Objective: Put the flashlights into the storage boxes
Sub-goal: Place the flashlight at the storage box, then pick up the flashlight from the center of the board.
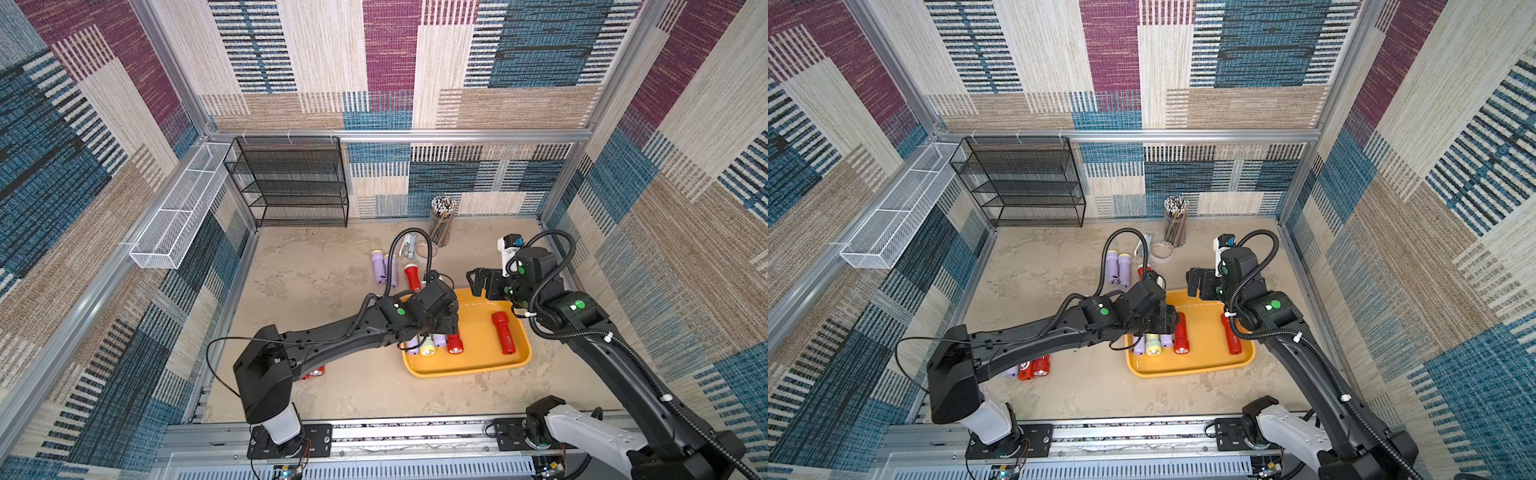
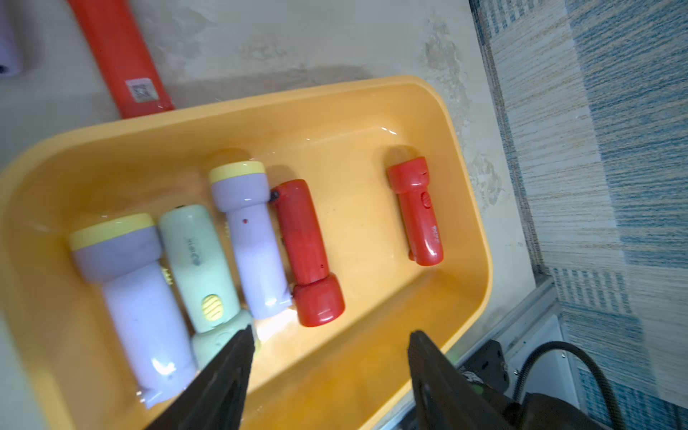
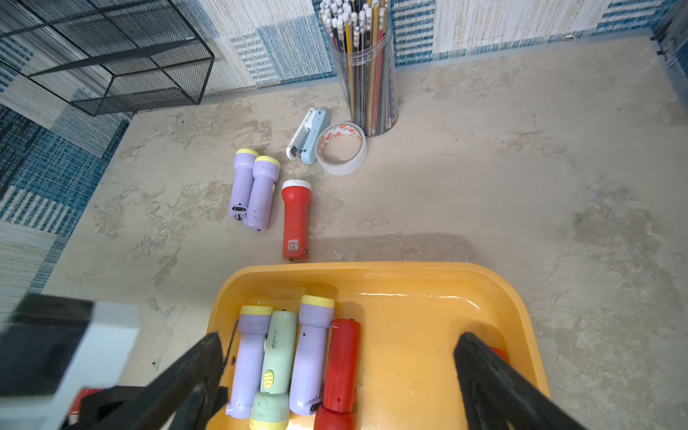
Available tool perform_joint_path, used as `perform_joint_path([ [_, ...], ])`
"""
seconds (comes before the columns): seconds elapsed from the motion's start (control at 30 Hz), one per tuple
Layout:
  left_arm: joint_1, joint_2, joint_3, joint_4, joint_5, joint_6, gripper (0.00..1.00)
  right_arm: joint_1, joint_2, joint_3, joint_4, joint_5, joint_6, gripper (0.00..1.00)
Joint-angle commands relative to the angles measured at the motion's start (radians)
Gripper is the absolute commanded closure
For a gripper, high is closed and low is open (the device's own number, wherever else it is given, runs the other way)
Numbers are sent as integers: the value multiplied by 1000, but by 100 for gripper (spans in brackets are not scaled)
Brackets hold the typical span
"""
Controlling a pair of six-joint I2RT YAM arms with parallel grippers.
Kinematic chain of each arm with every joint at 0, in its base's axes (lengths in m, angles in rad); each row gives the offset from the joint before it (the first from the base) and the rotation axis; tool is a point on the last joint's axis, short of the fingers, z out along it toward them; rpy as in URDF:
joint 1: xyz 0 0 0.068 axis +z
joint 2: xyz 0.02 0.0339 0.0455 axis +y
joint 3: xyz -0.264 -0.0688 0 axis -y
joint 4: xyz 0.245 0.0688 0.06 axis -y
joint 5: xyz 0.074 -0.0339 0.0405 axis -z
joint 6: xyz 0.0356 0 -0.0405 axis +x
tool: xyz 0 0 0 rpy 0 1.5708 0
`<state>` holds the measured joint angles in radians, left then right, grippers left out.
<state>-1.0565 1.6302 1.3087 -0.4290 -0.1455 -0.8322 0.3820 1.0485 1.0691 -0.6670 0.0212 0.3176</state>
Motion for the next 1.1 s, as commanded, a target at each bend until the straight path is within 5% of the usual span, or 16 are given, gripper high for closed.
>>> perform_joint_path([
  [0.0, 11, -80, -68, -42, -117, 83, 24, 1, 33, 9, 75, -46, 18, 0],
  [0.17, 43, -225, -175, -76, -196, 112, 1, 3, 107, 34, 114, -86, 16, 0],
  [0.57, 136, -454, -363, -55, -269, 227, 1, 3, 355, 174, 172, -135, 7, 0],
  [0.9, 321, -438, -404, -36, -156, 224, 1, 10, 651, 344, 185, -164, -9, 1],
  [1.07, 390, -416, -428, -6, -104, 228, 1, 18, 784, 437, 180, -185, -10, 13],
])
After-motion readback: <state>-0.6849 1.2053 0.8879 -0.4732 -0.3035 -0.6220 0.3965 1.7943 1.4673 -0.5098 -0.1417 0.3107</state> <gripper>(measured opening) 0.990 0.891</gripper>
